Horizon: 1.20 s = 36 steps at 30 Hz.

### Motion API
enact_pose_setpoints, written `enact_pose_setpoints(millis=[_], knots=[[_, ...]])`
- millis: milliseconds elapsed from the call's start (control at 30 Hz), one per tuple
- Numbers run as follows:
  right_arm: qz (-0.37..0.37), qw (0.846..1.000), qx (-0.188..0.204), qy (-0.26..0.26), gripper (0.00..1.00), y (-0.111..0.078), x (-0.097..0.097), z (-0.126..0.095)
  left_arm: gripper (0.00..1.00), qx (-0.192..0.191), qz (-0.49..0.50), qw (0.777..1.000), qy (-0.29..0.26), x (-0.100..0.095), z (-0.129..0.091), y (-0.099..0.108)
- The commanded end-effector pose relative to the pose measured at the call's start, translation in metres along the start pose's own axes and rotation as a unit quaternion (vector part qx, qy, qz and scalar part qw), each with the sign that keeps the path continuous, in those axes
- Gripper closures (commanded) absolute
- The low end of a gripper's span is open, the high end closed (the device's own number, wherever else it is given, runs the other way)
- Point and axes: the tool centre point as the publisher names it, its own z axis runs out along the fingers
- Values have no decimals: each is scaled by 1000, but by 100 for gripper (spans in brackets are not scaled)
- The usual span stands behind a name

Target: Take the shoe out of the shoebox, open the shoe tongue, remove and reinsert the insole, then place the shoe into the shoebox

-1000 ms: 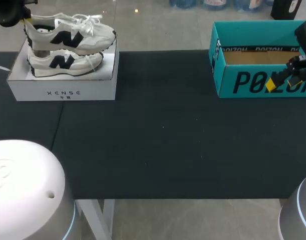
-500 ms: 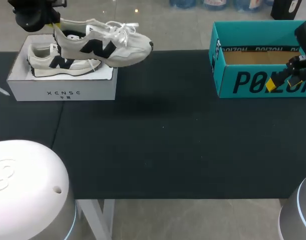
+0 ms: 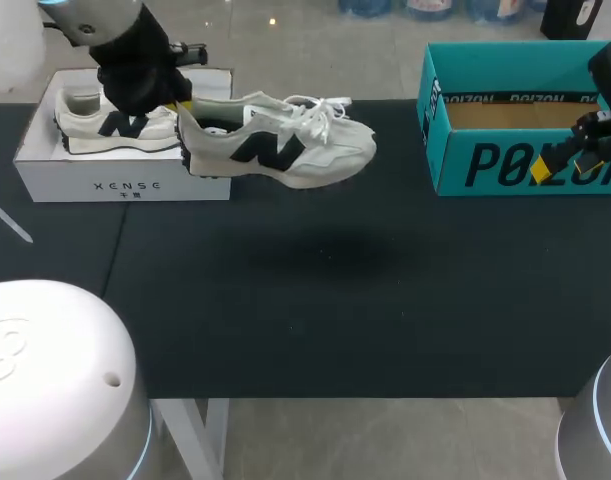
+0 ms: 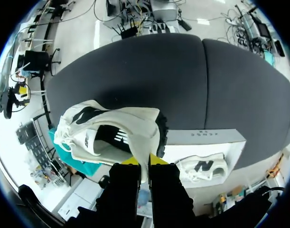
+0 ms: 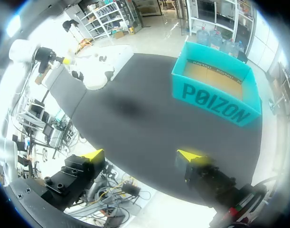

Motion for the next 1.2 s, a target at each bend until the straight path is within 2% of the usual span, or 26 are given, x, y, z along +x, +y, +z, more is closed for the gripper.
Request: enact_pose_setpoints(millis=[33,333,467,867,1200], knots=[[0,1000,1,-1,0,1,0,1,100,0,4,1000,5,-28,15,-14],[0,1000,1,-1,0,1,0,1,100,22,28,999,-9,-82,42,-58],[0,1000,1,-1,0,1,0,1,100,36,17,999,-10,-98,58,-75],[0,1000,1,-1,0,1,0,1,100,74,-19,997,26,-117,111,-122],[0,1000,1,-1,0,1,0,1,100,89,-37,994,51,-122,149,-145]])
